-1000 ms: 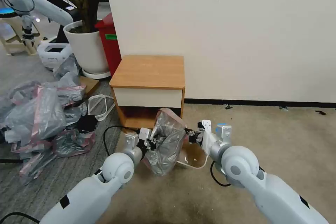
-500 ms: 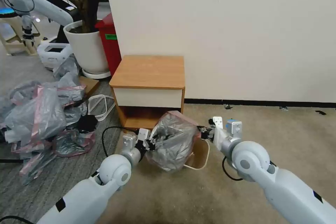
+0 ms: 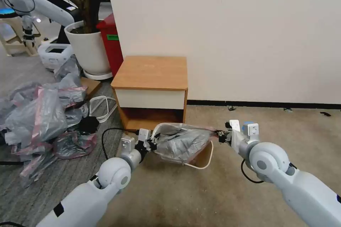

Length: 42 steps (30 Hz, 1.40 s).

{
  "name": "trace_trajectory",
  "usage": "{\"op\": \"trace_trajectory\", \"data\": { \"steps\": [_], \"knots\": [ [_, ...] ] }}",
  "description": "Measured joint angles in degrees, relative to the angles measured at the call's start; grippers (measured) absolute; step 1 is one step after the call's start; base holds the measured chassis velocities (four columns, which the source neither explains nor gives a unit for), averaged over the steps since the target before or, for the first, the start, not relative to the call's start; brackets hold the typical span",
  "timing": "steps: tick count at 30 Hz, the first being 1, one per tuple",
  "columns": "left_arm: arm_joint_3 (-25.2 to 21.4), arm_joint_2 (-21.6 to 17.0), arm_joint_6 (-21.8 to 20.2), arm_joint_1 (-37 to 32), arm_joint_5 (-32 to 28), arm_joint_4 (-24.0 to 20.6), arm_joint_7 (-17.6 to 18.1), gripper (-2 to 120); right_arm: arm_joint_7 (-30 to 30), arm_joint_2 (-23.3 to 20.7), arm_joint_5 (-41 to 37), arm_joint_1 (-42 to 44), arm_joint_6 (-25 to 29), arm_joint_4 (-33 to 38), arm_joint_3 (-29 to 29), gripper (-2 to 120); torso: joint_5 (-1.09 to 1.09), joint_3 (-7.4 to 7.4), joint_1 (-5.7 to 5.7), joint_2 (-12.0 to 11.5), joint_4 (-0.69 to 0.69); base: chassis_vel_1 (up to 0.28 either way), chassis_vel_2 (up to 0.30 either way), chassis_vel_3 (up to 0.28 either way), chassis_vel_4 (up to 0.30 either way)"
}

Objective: Pick up the garbage bag from the table and place it over the trash can.

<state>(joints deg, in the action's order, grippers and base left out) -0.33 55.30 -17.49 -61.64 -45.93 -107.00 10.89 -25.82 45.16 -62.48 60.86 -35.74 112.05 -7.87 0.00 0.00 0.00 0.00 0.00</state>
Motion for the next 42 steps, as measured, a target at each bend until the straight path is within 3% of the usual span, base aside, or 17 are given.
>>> {"op": "trace_trajectory", "data": {
  "steps": [4, 11, 18, 28, 38, 42],
  "knots": [
    [-0.47, 0.29, 0.9, -0.33, -0.03, 0.23, -0.8, 4, 0.46, -0.11, -0.03, 1.12, -0.43, -0.12, -1.07, 14, 0.01, 0.0, 0.0, 0.0, 0.0, 0.0, 0.0, 0.0, 0.0],
    [-1.11, 1.55, 1.21, -0.35, -0.01, 0.84, 0.17, 4, 0.73, 0.2, -0.06, 3.11, -0.48, 0.78, -2.49, 24, 0.0, 0.0, 0.0, 0.0, 0.0, 0.0, 0.0, 0.0, 0.0],
    [-1.61, 3.4, 1.3, -0.07, 0.07, 1.67, 2.22, 4, 0.74, 1.21, 0.84, 5.48, -0.21, 2.58, -3.92, 22, 0.0, 0.0, 0.0, 0.0, 0.0, 0.0, 0.0, 0.0, 0.0],
    [-1.95, 3.66, 0.98, 1.16, -0.55, 2.01, 2.68, 4, 4.01, 0.08, 6.45, 7.29, 0.48, 1.9, -5.18, 0, 0.0, 0.0, 0.0, 0.0, 0.0, 0.0, 0.0, 0.0, 0.0],
    [-1.83, 4.78, 0.88, 3.04, -2.29, 2.7, 5.42, 3, 4.16, 0.33, 7.7, 8.61, 1.32, 3.03, -5.64, 0, 0.0, 0.0, 0.0, 0.0, 0.0, 0.0, 0.0, 0.0, 0.0],
    [-1.94, 5.08, 0.91, 3.32, -2.3, 3.06, 5.54, 3, 3.93, 0.74, 8.18, 9.31, 2.3, 2.89, -6.91, 14, 0.0, 0.0, 0.0, 0.0, 0.01, 0.0, 0.0, 0.0, 0.0]
  ]
}}
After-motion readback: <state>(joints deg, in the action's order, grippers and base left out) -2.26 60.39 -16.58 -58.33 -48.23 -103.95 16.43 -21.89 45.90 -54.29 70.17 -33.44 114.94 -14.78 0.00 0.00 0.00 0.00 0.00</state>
